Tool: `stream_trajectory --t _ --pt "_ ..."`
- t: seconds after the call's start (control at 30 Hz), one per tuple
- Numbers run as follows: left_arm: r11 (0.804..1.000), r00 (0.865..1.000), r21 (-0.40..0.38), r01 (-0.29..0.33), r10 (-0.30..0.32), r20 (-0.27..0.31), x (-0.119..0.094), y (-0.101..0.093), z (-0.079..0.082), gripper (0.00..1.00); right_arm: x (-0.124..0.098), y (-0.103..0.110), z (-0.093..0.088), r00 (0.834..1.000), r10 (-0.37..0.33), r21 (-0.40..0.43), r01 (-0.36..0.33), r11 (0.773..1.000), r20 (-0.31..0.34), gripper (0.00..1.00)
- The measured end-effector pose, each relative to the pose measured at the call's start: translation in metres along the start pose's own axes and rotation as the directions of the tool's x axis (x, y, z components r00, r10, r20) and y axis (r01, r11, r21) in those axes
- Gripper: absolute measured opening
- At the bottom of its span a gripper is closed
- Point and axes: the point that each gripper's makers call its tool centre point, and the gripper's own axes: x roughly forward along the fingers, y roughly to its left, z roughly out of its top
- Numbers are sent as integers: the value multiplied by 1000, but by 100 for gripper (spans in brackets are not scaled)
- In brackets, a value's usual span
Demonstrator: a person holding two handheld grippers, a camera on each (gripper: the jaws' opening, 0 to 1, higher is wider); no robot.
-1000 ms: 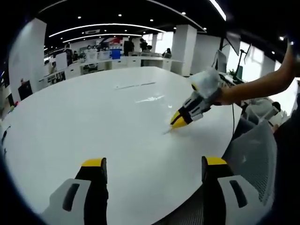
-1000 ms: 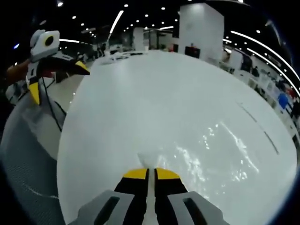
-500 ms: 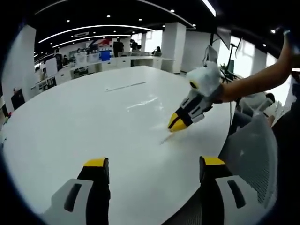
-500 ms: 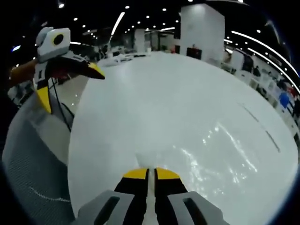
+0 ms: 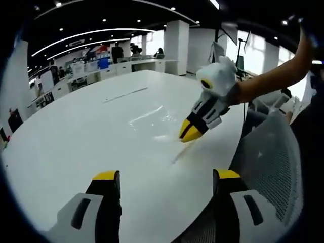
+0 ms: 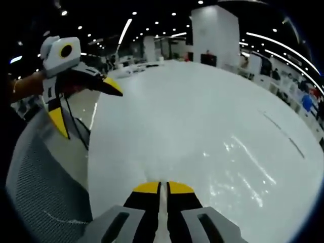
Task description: Open the resealable bag by pulling the two sides of the seal apart until the entire bag opening is separated and visibly accessible.
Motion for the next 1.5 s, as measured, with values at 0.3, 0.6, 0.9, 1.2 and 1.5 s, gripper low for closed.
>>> stream_trajectory --t 0.3,0.6,0.9,1.2,1.5 --pt "999 999 43 15 -13 -33 7 -5 -6 64 -5 16 0 1000 9 28 -9 1000 18 0" --pt "992 996 110 64 -58 -61 17 -17 -3 58 -10 35 2 999 28 53 -30 998 43 0" --pt "977 992 182 111 -98 -79 28 -26 3 49 -14 46 4 998 39 67 -43 997 57 0" --pt "960 990 258 108 -81 -111 40 -30 4 42 -18 52 7 996 36 80 -42 996 77 0" --pt "944 981 279 178 -148 -125 52 -42 1 32 -20 58 8 996 41 81 -48 996 84 0"
